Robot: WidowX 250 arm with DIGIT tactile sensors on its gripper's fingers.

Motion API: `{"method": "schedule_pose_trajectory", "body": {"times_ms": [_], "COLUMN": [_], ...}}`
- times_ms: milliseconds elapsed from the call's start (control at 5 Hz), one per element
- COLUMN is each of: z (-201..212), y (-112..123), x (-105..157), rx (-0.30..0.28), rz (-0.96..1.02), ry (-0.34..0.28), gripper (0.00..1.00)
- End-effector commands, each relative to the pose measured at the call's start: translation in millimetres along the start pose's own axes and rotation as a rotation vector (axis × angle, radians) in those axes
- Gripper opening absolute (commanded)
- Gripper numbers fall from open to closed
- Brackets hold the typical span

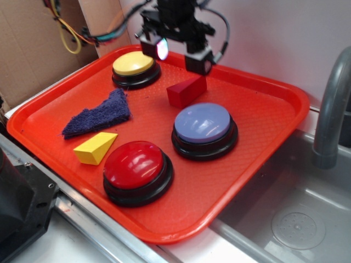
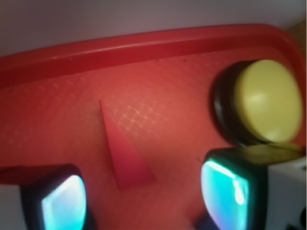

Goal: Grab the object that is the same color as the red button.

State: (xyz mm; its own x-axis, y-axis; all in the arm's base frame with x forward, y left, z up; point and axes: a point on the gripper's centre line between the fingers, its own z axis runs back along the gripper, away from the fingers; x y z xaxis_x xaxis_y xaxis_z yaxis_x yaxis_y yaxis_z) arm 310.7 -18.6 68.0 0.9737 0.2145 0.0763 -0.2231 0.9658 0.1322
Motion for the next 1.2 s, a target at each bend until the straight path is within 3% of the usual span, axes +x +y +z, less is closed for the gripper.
{"method": "schedule_pose_trajectory", "body": {"times_ms": [0, 200, 400, 600, 1000], "z": [-14.9, -22.5, -26.6, -29.1, -7.5], "y": [0.6, 0.6, -0.4, 0.0, 10.9], "x": [8.6, 7.5, 6.4, 5.6, 5.1], "rx": [-0.009, 0.002, 0.009, 0.009, -0.034], "rz": [-0.005, 0.005, 0.006, 0.010, 0.084], "ry": [-0.003, 0.010, 0.012, 0.022, 0.045], "gripper": [1.00, 1.00, 0.10, 0.00, 0.00]}}
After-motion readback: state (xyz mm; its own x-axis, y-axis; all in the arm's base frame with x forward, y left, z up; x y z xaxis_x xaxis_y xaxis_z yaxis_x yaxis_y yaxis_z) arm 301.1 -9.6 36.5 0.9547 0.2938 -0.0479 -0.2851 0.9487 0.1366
